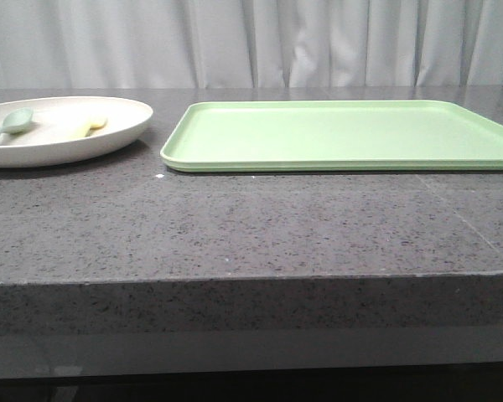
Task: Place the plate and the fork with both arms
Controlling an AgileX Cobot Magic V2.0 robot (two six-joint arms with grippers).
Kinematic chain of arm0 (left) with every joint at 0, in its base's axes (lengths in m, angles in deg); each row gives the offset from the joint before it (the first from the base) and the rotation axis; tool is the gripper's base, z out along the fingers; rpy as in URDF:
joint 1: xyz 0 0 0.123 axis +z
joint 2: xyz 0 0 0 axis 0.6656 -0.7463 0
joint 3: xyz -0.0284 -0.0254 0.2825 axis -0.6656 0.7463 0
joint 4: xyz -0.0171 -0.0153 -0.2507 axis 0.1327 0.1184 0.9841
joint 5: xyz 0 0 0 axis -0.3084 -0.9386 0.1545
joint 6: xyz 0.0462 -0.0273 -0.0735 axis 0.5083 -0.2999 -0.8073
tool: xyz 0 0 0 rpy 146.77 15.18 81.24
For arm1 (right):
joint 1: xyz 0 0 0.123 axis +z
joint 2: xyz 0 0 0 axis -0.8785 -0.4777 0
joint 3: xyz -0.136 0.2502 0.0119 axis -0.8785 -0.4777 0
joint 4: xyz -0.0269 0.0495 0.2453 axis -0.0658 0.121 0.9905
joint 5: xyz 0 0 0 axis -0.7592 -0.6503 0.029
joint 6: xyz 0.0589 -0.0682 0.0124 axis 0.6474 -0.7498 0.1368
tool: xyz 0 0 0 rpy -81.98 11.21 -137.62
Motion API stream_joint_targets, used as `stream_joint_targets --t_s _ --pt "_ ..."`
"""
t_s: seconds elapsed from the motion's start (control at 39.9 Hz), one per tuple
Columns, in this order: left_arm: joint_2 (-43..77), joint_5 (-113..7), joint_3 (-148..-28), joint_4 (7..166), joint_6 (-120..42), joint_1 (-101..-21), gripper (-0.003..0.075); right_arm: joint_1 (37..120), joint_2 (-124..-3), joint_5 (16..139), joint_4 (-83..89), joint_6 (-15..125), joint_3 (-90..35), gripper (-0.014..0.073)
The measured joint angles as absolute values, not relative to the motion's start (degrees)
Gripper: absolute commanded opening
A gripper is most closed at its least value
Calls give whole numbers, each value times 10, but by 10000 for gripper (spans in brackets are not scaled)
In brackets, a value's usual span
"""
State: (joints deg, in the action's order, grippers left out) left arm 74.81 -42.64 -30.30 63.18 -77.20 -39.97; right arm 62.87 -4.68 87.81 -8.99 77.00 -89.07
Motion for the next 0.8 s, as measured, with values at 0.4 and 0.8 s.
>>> stream_joint_targets --t_s 0.4,0.8 --pt "748 -426 -303 632 -772 -400 -18 629 -47 878 -90 770 -891 -67" --pt "748 -422 -303 632 -772 -400 -18 629 -47 899 -90 770 -891 -67"
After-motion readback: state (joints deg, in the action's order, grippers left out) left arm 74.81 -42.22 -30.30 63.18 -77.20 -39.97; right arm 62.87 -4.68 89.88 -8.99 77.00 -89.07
